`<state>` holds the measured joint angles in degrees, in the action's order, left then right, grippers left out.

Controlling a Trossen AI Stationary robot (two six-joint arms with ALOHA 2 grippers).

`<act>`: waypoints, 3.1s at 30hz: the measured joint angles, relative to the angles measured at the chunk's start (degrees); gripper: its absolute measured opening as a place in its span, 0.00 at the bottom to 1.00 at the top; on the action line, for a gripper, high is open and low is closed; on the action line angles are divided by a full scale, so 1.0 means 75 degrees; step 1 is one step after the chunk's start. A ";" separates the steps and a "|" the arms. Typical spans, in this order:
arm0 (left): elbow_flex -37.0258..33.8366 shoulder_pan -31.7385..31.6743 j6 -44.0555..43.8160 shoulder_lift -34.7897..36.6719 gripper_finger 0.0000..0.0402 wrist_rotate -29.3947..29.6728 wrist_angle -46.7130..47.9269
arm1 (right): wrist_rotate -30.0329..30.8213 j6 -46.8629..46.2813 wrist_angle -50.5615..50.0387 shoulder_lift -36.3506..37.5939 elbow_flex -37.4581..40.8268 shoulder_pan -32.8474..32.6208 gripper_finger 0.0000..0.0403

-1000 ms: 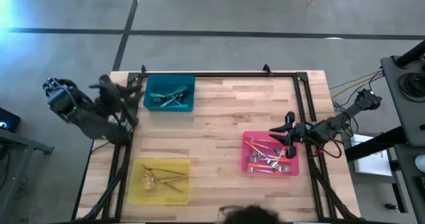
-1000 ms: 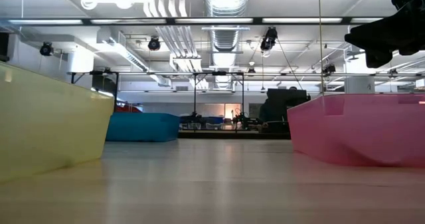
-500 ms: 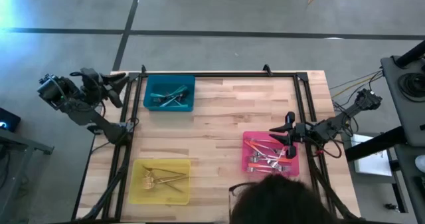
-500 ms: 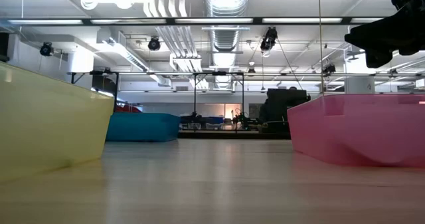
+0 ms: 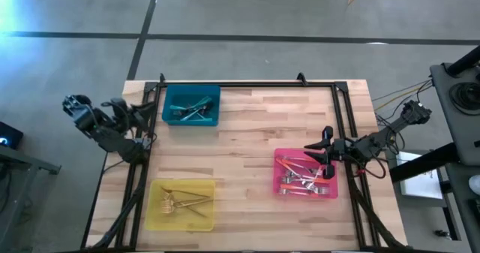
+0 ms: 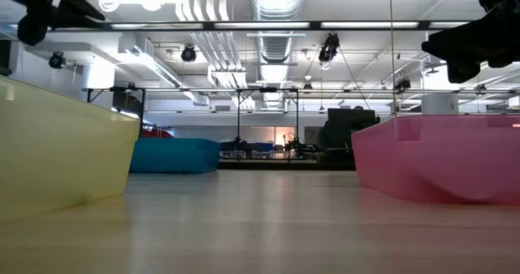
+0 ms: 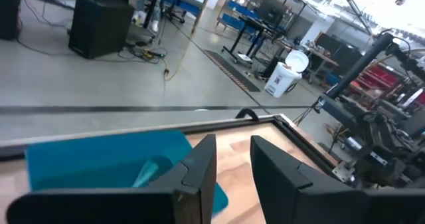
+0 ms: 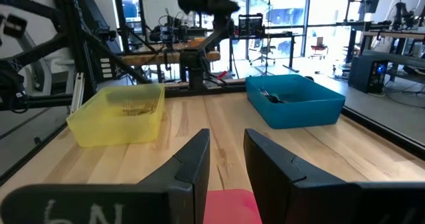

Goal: Sort silverware by color (type)
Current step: Return to Home Position

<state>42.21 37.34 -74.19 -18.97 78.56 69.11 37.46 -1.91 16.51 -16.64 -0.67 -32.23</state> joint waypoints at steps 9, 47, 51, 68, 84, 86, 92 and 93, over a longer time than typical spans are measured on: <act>-0.2358 0.0000 0.0022 0.0772 0.19 -0.0006 -0.2444 | -0.0001 0.0000 0.0000 0.0000 0.0000 0.0002 0.21; -0.5502 0.0000 0.4023 0.0759 0.19 -0.6063 -1.0668 | -0.2009 -0.0480 -0.0534 0.0003 0.0000 -0.1437 0.21; -0.5550 0.0000 0.4492 0.0762 0.19 -0.6886 -1.0394 | -0.2009 -0.0485 -0.0536 0.0000 0.0000 -0.1434 0.21; -0.5544 -0.0006 0.5424 -0.0032 0.19 -0.5204 -0.9756 | -0.2009 -0.0484 -0.0568 0.0000 0.0000 -0.1434 0.21; -0.5533 -0.0009 0.5624 -0.1733 0.19 -0.4602 -0.9712 | -0.2010 -0.0484 -0.0623 0.0905 -0.0001 -0.0945 0.21; -0.5506 -0.0006 0.5625 -0.1832 0.19 -0.4602 -0.9672 | -0.2000 -0.0484 -0.0619 0.1089 0.0000 -0.0823 0.21; -0.5463 -0.0009 0.5624 -0.1990 0.19 -0.4605 -0.9692 | -0.2000 -0.0469 -0.0625 0.1274 0.0000 -0.0481 0.21; -0.5462 -0.0009 0.5624 -0.2005 0.19 -0.4605 -0.9694 | -0.2000 -0.0469 -0.0629 0.1272 0.0000 -0.0429 0.21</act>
<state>1.24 37.28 -32.01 -34.01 44.03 -3.60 22.46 -5.43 11.79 -7.11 -0.67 -35.44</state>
